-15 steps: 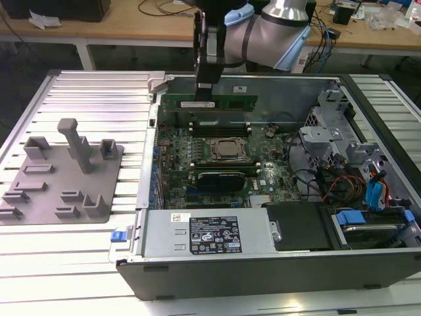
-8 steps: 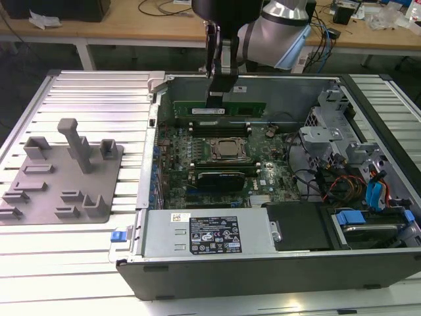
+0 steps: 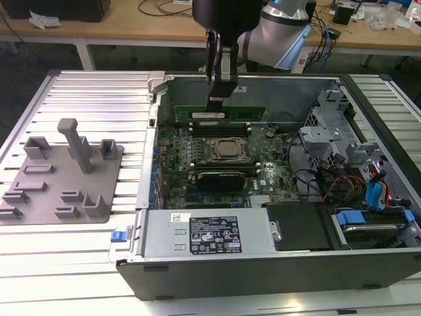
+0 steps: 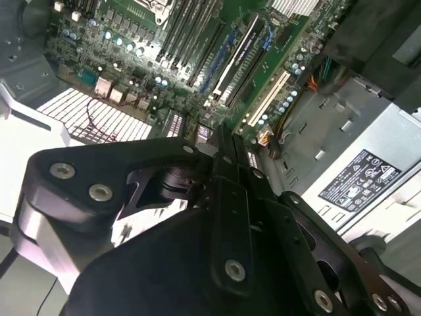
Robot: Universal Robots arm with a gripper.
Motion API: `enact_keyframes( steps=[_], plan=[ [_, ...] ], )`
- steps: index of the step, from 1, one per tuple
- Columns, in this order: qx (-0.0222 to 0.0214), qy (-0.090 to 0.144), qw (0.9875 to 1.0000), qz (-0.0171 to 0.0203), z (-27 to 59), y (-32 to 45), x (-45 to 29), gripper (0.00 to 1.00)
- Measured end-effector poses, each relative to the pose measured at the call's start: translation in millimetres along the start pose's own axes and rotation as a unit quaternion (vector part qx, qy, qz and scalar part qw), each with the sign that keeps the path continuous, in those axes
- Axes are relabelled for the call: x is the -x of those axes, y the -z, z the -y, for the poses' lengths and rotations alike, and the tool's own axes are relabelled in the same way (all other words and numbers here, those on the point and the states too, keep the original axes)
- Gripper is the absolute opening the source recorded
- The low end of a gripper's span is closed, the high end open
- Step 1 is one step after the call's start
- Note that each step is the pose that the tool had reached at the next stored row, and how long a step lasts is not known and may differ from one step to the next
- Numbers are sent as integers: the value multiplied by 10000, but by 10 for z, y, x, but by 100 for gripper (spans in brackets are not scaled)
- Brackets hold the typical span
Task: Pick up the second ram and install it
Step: 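Pick up the second ram and move it above second insertion slot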
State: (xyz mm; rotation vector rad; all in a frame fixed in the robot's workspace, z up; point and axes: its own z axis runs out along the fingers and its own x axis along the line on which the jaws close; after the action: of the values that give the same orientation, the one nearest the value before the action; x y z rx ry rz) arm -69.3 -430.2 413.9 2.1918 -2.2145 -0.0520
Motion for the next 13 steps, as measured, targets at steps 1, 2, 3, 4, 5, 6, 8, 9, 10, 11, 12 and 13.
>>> enact_keyframes(
  steps=[1, 2, 3, 4, 5, 6, 8, 9, 10, 11, 12, 13],
  plan=[
    [0, 1, 10000, -1, 8, -23, 1, 9],
    [0, 1, 10000, -1, 15, -32, 2, 9],
    [-1, 0, 10000, 0, 21, -41, 3, 9],
    [-1, 0, 10000, 0, 40, -56, 10, 9],
    [-1, 1, 10000, 0, 48, -61, 13, 9],
    [0, 0, 10000, 0, 57, -70, 19, 9],
    [0, 0, 10000, 0, 86, -91, 43, 9],
    [0, 1, 10000, 0, 98, -100, 56, 9],
    [0, 0, 10000, 0, 109, -111, 73, 9],
    [0, 0, 10000, 0, 121, -122, 87, 9],
    [0, 0, 10000, -2, 135, -135, 97, 9],
    [2, 0, 10000, -5, 156, -154, 105, 9]
  ],
)
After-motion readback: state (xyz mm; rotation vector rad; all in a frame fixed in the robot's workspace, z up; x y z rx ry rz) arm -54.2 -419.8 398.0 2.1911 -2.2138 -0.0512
